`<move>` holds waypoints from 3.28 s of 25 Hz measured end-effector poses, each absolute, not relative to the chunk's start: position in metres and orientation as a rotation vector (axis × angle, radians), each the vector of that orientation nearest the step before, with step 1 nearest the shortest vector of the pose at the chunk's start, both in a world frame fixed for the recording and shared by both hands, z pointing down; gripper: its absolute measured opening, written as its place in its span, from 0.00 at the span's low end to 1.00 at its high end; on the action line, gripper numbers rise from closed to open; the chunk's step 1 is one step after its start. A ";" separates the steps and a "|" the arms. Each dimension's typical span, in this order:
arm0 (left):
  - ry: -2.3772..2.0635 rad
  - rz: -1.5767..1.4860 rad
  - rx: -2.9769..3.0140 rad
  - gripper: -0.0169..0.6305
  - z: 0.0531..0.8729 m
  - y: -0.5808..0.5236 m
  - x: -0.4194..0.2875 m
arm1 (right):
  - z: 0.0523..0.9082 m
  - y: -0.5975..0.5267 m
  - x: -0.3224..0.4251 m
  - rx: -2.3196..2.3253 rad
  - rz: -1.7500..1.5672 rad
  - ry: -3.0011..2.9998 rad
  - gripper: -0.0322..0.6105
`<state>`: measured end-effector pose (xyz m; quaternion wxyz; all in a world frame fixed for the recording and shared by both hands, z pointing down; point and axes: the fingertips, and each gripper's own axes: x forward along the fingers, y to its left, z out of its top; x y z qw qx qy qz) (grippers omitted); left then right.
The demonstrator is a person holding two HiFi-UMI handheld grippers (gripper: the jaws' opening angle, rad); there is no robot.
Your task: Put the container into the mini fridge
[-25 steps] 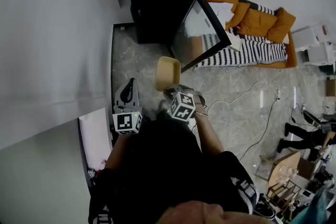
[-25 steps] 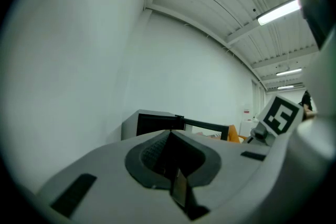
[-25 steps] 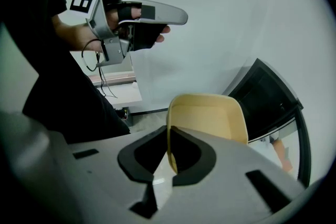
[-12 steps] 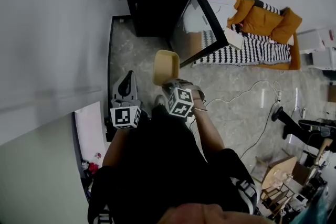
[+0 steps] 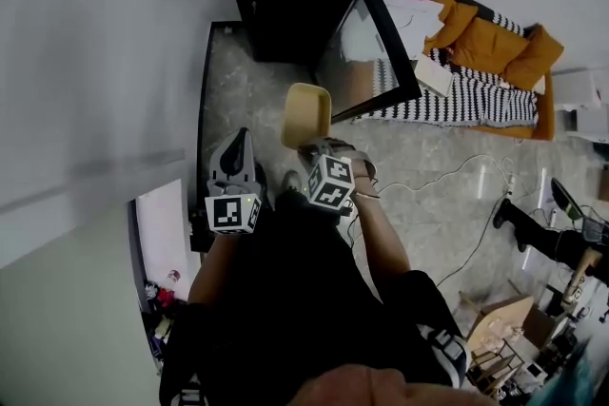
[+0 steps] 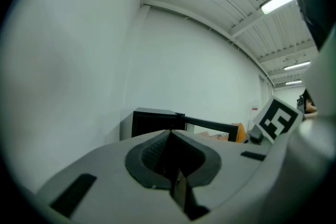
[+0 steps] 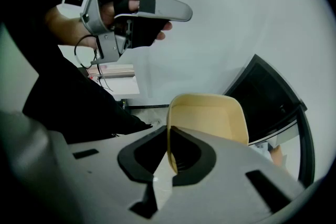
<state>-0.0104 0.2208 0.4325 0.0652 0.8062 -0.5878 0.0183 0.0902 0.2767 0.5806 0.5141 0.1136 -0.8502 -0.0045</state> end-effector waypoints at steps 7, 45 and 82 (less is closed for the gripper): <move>-1.712 0.034 2.452 0.03 0.436 0.164 -0.015 | 0.592 0.230 0.080 0.302 0.007 -2.013 0.07; -1.559 -0.007 2.525 0.03 0.474 -0.057 -0.085 | 0.657 -0.015 0.003 0.364 -0.054 -1.904 0.07; -1.691 0.041 2.439 0.03 0.551 -0.130 -0.044 | 0.816 -0.206 0.030 0.315 -0.135 -1.842 0.07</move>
